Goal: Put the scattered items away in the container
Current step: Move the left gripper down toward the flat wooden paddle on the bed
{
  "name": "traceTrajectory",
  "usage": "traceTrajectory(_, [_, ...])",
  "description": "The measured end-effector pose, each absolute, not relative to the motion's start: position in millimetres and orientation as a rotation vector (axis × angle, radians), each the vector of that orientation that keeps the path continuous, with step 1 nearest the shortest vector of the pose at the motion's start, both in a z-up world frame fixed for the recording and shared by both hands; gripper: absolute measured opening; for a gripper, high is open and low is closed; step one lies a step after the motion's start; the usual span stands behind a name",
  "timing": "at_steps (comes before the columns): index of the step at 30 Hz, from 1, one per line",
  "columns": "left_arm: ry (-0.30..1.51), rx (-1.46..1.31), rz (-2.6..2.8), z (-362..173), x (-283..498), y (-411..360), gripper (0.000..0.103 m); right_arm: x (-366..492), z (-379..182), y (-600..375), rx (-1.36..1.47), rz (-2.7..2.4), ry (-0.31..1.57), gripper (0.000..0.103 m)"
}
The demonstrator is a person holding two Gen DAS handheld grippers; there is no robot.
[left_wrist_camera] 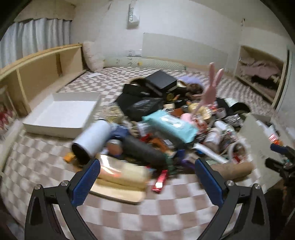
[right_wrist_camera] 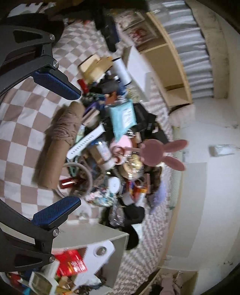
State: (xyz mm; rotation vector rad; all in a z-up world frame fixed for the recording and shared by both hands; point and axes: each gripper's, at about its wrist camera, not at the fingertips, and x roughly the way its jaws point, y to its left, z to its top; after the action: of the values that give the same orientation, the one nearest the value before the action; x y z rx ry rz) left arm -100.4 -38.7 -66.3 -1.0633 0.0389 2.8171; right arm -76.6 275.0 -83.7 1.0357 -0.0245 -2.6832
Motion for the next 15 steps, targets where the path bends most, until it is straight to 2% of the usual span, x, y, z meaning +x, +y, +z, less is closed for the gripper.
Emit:
traceTrajectory(5, [0.087,-1.138,2.757,-77.9,-110.3,-79.2,0.103,-85.6,-103.6,270.6,1.074,-2.621,-0.178,0.103])
traceTrajectory(11, [0.394,-1.213,2.643,-98.7,-124.8,-93.7,0.103,-90.8,-126.6,256.1,1.049,-2.591,-0.279,0.103])
traceTrajectory(15, [0.430,-1.308,2.539,-121.8,-137.1,-99.1,0.103,-90.0,-140.1,249.8,1.028,-2.571,-0.315,0.103])
